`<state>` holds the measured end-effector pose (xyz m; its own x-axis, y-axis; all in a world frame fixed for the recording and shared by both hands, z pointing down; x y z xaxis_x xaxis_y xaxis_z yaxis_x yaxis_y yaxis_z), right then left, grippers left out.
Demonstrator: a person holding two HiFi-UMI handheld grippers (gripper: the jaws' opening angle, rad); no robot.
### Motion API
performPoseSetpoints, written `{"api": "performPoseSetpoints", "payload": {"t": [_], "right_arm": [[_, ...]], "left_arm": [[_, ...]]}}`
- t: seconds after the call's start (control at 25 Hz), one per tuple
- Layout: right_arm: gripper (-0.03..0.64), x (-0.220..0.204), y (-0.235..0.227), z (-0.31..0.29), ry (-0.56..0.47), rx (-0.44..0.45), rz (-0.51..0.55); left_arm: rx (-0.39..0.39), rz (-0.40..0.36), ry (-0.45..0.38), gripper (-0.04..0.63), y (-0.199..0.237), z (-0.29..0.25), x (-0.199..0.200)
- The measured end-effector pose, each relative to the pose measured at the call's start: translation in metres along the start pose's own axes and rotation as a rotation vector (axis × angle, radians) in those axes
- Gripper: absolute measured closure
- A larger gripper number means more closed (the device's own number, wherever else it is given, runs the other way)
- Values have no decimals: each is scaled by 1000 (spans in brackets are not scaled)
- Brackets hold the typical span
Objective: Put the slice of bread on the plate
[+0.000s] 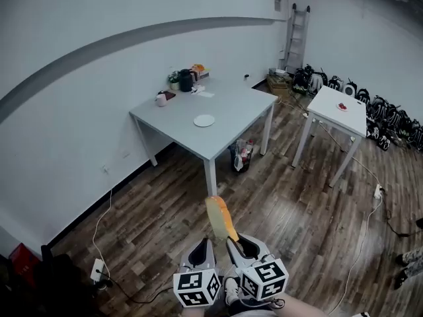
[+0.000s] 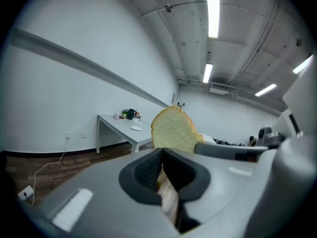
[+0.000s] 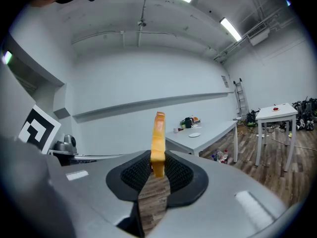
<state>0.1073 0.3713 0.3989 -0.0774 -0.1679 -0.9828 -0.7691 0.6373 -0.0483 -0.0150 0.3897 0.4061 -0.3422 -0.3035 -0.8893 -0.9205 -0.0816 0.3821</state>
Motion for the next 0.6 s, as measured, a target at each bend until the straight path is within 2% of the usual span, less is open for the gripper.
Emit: {"api": "performPoseSetpoints", "payload": {"t": [0.32, 0.6], "right_arm": [[535, 41, -73, -119, -38, 43, -1], [535, 50, -109, -191, -8, 47, -32]], "left_arm": [[39, 21, -54, 588, 34, -123, 67], [51, 23, -14, 588, 56, -198, 92]]}}
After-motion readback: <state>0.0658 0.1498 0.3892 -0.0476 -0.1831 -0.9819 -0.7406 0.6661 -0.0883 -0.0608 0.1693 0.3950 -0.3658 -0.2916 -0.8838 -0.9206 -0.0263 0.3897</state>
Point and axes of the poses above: the fingertips, and each gripper's own axes: z backward along the fingers, y to its left, x out of its top, the point moved 6 cm from there along z, backward along the fingers, and after that the axes turned 10 degrees about z, right-handed, at the moved point
